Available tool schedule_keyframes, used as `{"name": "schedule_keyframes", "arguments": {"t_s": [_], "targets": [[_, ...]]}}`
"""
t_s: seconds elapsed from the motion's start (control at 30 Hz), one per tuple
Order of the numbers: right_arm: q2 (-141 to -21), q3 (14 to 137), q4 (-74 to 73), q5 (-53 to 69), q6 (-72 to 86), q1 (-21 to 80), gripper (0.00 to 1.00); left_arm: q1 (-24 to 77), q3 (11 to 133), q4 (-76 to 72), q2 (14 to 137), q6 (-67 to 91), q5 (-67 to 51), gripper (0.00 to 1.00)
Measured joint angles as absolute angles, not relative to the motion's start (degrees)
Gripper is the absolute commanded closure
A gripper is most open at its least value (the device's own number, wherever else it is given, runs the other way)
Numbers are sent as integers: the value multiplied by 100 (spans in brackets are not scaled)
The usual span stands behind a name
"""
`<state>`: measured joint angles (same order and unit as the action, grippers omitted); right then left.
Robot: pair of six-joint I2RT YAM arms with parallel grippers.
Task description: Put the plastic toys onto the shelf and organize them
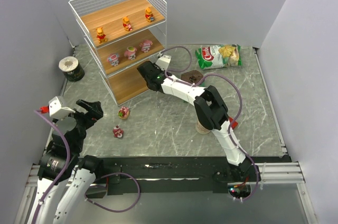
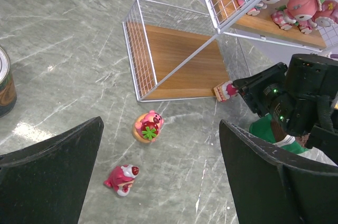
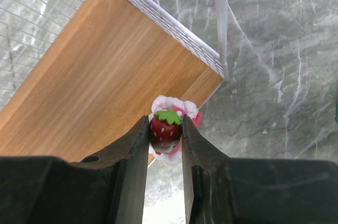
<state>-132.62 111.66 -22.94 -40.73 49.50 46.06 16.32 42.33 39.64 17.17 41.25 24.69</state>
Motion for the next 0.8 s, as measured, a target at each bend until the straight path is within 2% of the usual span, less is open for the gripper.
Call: {"name": "schedule_keyframes", "arguments": {"t_s": [0.3, 0.53, 0.7, 0.8], "targets": [[-13528, 11618, -2633, -4042, 5157, 4571, 99, 1632, 4233, 3964, 1712, 4123, 2469, 3], [-13561, 11725, -2720, -4032, 5404, 4543, 84, 1632, 4233, 3964, 1712, 4125, 2469, 4], [-13563, 11721, -2641, -3968, 5531, 4523, 78, 1632, 4233, 3964, 1712, 4125, 2469, 4], [-13563, 11653, -2497, -3942, 5596, 4521, 70, 1632, 4233, 3964, 1712, 4125, 2469, 4]]}}
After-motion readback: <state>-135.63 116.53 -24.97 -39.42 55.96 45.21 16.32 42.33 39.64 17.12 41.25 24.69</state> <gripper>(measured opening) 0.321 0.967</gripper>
